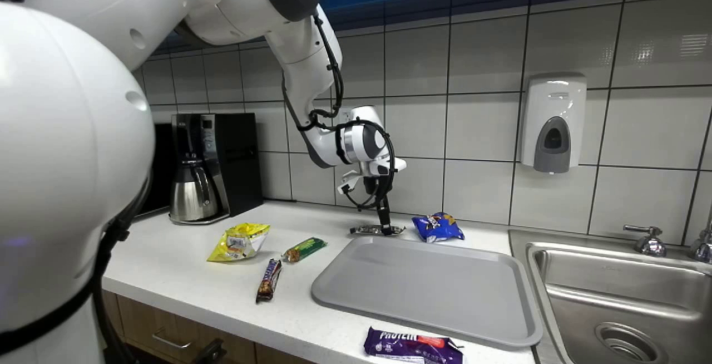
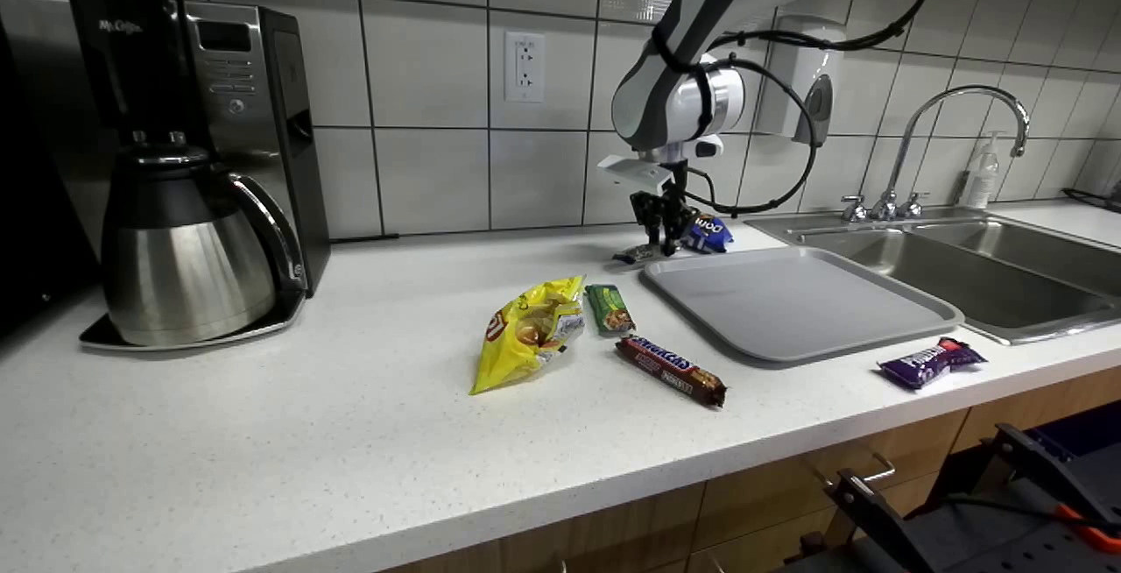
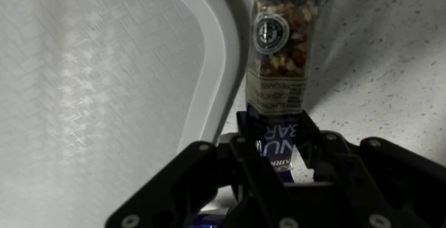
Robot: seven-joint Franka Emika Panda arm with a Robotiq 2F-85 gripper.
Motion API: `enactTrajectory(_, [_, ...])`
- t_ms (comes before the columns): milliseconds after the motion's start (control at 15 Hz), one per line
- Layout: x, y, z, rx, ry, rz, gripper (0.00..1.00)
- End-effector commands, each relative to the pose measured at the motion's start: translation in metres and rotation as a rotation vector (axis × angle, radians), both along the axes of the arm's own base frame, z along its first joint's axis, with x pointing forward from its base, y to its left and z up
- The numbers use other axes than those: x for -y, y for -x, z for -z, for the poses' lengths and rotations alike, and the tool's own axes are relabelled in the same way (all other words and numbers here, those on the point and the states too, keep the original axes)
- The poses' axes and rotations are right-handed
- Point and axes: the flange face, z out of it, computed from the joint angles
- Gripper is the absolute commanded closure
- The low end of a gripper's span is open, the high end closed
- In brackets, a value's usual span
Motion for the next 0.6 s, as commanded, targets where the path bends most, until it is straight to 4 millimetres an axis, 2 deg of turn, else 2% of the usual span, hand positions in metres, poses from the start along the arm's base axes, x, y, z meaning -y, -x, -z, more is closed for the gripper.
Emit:
enactTrajectory(0, [-0.001, -0.01, -0.002, -0.022, 0.008, -0.02, 0.4])
enactTrajectory(67, [-0.002, -0.011, -0.002, -0.022, 0.009, -0.024, 0.38])
enactTrajectory(400, [-0.003, -0.012, -0.009, -0.01, 0.008, -0.033, 0.04])
enactTrajectory(533, [-0.003, -0.011, -0.013, -0.003, 0.005, -0.036, 0.0])
